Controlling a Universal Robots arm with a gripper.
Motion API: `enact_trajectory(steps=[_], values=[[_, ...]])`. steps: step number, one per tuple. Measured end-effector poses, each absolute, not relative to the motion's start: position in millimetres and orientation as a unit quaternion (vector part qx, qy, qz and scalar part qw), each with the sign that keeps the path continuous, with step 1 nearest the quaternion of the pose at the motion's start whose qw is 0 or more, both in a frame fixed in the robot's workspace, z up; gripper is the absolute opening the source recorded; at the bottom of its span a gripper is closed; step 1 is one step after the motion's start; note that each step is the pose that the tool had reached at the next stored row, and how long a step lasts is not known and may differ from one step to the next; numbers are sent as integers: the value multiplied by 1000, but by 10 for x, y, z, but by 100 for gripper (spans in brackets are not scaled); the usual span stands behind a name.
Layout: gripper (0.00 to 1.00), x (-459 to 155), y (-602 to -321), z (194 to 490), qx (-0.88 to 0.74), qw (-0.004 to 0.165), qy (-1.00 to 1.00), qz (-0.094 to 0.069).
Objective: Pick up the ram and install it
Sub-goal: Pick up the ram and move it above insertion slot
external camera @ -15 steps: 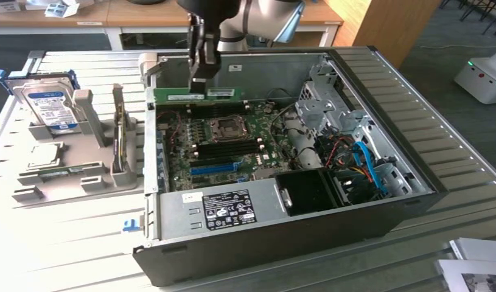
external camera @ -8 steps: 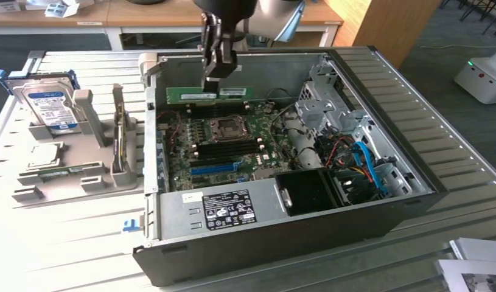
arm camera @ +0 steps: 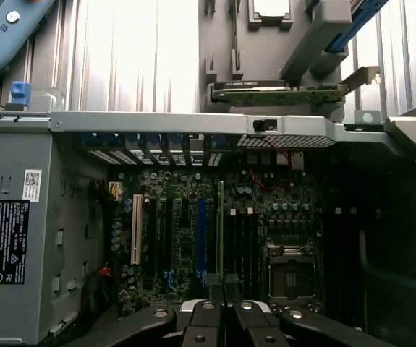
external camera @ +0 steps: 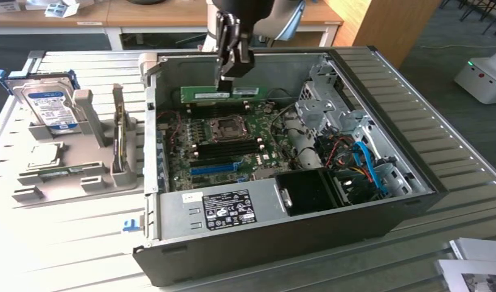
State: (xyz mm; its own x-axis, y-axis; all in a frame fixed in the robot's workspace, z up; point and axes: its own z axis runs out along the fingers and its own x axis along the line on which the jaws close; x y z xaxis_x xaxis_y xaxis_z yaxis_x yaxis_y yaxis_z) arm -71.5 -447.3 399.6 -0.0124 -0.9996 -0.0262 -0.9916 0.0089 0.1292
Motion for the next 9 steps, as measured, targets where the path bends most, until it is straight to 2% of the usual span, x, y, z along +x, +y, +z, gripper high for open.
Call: enact_trajectory(steps=[3, 9], values=[[12, -499, -4475, 3995, 704, 36, -707, -55], [12, -470, -4475, 3995, 704, 36, -707, -55]])
